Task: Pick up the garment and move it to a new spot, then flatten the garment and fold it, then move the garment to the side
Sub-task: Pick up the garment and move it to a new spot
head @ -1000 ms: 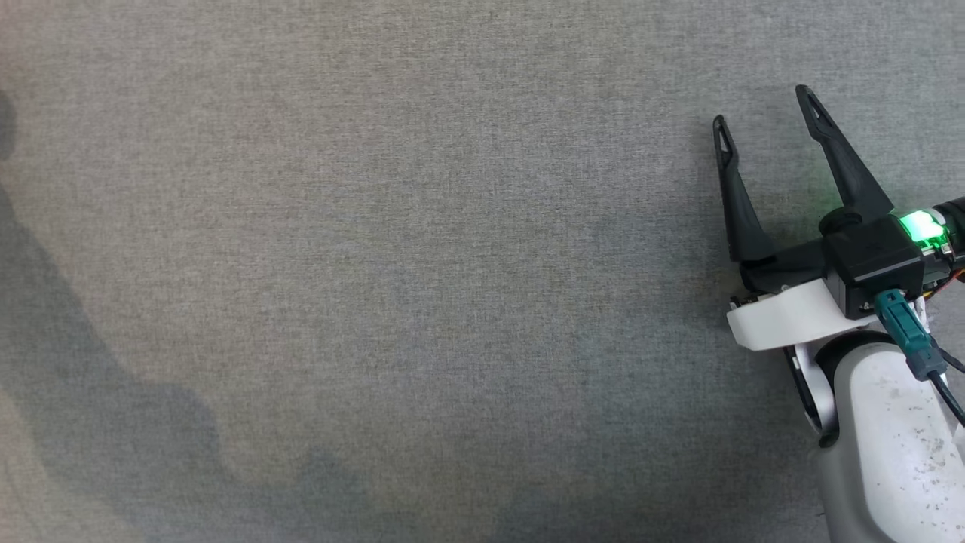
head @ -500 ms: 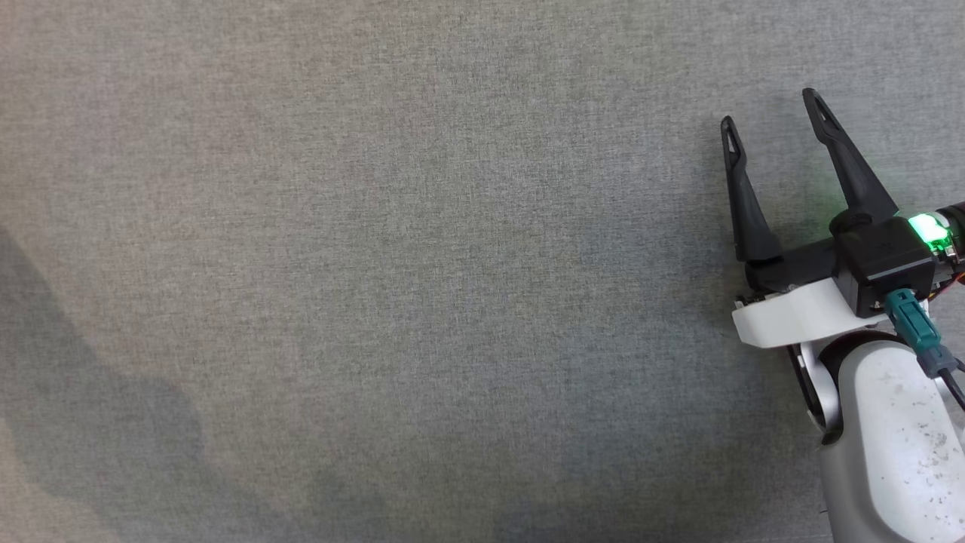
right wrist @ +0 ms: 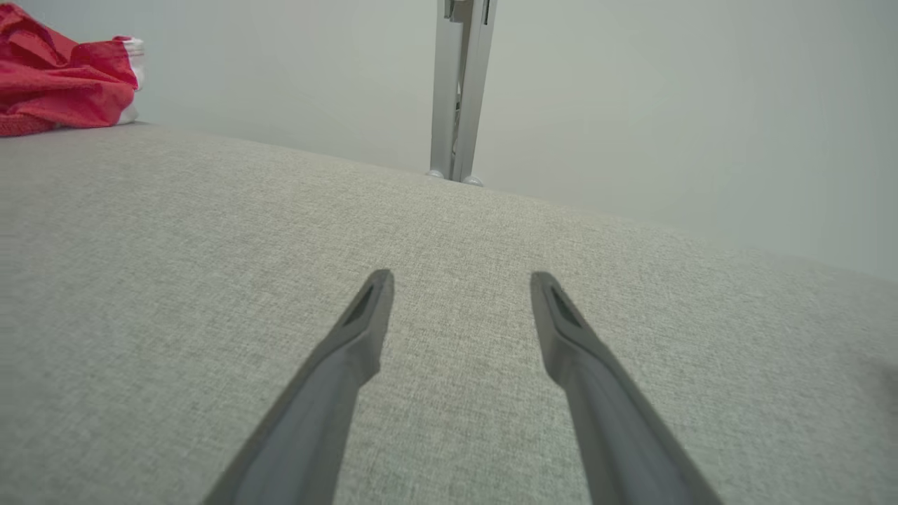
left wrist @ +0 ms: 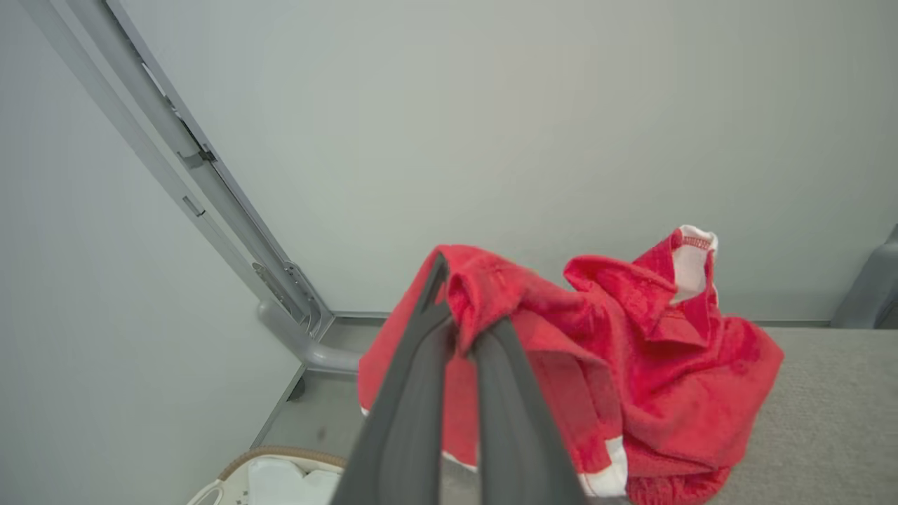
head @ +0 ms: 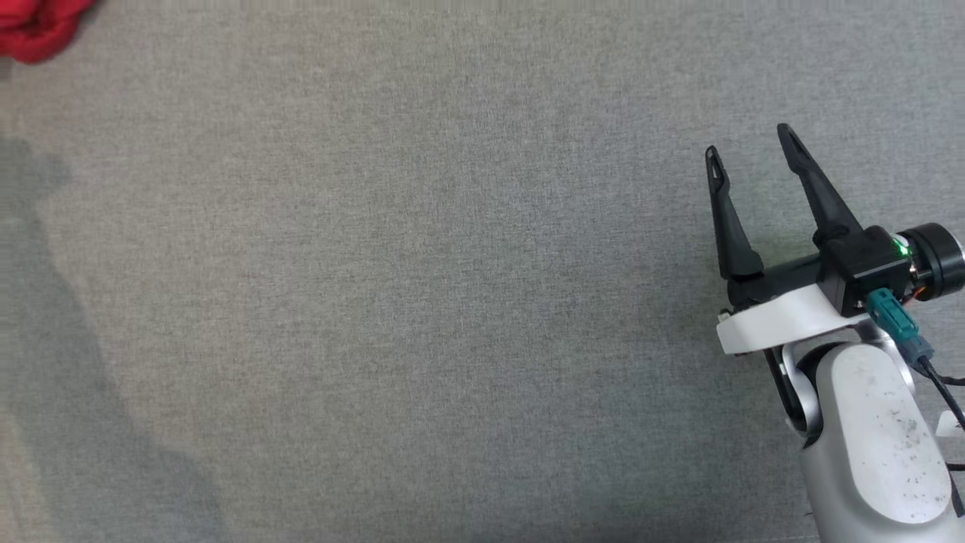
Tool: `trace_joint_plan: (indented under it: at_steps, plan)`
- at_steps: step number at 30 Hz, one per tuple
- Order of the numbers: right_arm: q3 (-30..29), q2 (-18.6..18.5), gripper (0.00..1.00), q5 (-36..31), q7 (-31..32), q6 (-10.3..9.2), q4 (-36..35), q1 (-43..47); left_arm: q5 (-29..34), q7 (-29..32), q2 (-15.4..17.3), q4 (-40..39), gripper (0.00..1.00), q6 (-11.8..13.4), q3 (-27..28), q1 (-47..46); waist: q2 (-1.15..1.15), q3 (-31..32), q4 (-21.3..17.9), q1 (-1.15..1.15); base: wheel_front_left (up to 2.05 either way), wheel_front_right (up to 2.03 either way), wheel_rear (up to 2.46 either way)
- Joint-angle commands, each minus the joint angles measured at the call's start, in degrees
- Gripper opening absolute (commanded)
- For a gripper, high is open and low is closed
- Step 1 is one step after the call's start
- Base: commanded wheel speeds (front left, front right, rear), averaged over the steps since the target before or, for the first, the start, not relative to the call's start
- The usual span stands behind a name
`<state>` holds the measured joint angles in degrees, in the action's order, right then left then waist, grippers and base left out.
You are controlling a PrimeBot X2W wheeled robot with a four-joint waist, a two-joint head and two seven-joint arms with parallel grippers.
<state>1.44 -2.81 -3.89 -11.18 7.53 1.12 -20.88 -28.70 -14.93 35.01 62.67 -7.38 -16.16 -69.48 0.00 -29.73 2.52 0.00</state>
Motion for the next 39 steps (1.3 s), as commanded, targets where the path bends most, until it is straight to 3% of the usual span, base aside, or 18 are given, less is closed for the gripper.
trace_joint_plan:
  at_steps: [1,7,13,19,23,30,39]
  plan:
    - [0.1,-0.2,1.0,0.9,-0.9,-0.1,1.4,0.6,-0.8,-0.1,0.9,-2.0,0.0,-0.1,-1.6,1.3,0.0,6.1,-0.6,0.0,0.0,0.0,0.0]
    - [0.0,-0.2,1.0,3.2,-2.6,-0.1,5.8,2.1,-2.9,2.3,1.6,-12.6,0.0,-0.1,-9.5,1.9,0.0,11.9,-1.4,0.0,0.0,0.0,0.0]
    - [0.0,-0.2,1.0,5.3,-3.6,-0.1,9.7,4.0,-4.1,5.1,-0.3,-23.7,0.0,-0.1,-17.1,2.5,0.0,17.7,-2.7,0.0,0.0,0.0,0.0]
    - [-0.5,-0.2,1.0,7.6,-4.0,-0.1,12.3,5.6,-4.6,6.9,-4.5,-32.0,0.0,-0.1,-22.8,4.1,0.0,23.0,-5.1,0.0,0.0,0.0,0.0]
    - [-1.8,-0.2,1.0,8.7,-4.0,-0.1,11.7,7.0,-5.9,6.8,-10.2,-36.0,0.0,0.3,-24.5,5.2,0.0,24.8,-6.2,0.0,0.0,0.0,0.0]
    - [-3.1,-0.2,1.0,10.4,-4.0,-0.1,11.3,8.9,-10.0,4.1,-16.5,-38.3,0.0,2.2,-25.6,13.9,0.0,25.6,-7.6,0.0,0.0,0.0,0.0]
    - [-3.9,-0.2,1.0,10.7,-4.1,-0.1,11.6,10.6,-12.9,0.2,-15.8,-27.2,0.0,3.8,-25.4,32.5,0.0,24.5,-8.2,0.0,0.0,0.0,0.0]
